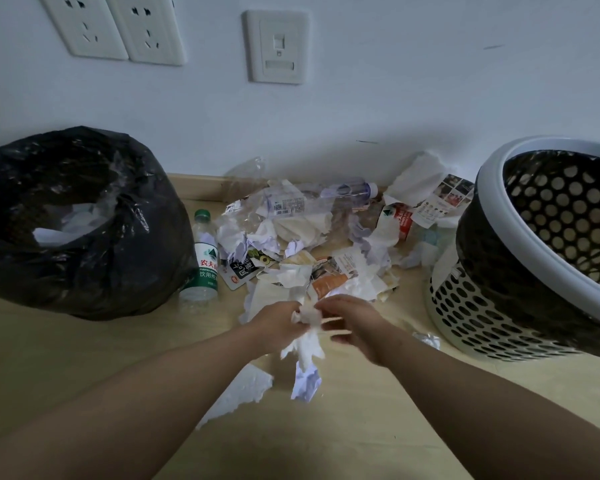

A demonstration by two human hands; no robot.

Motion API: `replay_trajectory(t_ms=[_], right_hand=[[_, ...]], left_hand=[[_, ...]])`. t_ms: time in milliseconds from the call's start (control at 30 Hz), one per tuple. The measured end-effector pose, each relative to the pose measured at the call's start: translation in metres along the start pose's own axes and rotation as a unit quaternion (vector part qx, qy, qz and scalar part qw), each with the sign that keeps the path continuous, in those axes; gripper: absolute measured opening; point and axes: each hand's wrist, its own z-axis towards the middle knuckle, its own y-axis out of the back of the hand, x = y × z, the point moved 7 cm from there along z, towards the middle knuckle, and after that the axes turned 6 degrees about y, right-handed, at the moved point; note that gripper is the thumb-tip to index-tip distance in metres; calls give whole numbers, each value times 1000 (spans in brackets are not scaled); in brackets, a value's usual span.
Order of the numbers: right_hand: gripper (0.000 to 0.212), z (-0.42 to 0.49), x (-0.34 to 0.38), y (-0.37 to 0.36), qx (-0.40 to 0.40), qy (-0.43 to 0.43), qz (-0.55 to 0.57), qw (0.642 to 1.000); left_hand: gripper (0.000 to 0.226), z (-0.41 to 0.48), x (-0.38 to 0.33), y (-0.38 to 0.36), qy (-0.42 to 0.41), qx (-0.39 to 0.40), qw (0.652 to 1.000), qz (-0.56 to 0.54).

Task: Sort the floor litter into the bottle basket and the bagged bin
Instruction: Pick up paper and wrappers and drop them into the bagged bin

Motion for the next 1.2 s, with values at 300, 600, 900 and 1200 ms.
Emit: replay_trajectory(t_ms=[300, 600, 900, 1200], right_hand=[[51, 37, 30, 65, -198, 69, -495, 843], [61, 35, -31, 9, 15, 68, -619, 782], [39, 15, -62, -2, 96, 97, -617, 775], [15, 7, -23, 63, -115, 46, -436, 891]], left_hand=[[37, 3, -3, 27, 5, -140, 954, 266], [43, 23, 32, 14, -40, -51, 908, 414], [42, 27, 49, 12, 32, -4, 952, 303], [15, 1, -23, -3, -72, -51, 976, 199]])
